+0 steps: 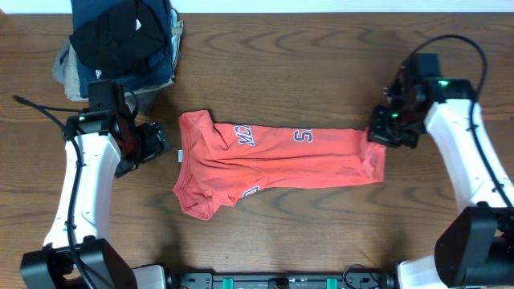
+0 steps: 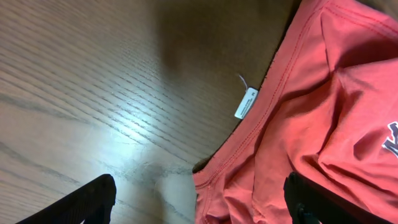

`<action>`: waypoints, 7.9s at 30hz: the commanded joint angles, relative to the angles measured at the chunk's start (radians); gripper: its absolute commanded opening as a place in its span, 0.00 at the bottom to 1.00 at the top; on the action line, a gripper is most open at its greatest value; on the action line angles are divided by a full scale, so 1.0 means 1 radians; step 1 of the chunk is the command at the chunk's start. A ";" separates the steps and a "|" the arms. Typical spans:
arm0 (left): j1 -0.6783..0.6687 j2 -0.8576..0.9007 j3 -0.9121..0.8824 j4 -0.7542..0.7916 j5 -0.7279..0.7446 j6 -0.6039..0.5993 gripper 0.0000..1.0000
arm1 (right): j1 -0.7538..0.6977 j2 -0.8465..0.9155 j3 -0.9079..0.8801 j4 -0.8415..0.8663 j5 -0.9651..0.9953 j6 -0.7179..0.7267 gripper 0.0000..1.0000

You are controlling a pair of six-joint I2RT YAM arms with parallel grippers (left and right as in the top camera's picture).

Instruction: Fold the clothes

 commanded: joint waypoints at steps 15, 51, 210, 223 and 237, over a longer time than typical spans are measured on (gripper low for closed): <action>0.003 0.011 -0.053 0.028 -0.007 -0.002 0.87 | 0.224 0.081 -0.019 0.075 0.007 0.053 0.05; 0.003 0.011 -0.053 0.035 -0.008 -0.002 0.88 | 0.194 0.179 0.056 0.020 0.000 -0.001 0.32; 0.155 0.239 -0.064 0.271 0.368 0.222 0.89 | -0.330 0.183 0.093 0.073 0.068 0.041 0.99; 0.159 0.347 -0.065 0.270 0.406 0.273 0.99 | -0.330 0.183 0.093 0.073 0.068 0.041 0.99; 0.159 0.404 -0.065 0.279 0.409 0.279 0.98 | -0.330 0.183 0.093 0.073 0.068 0.041 0.99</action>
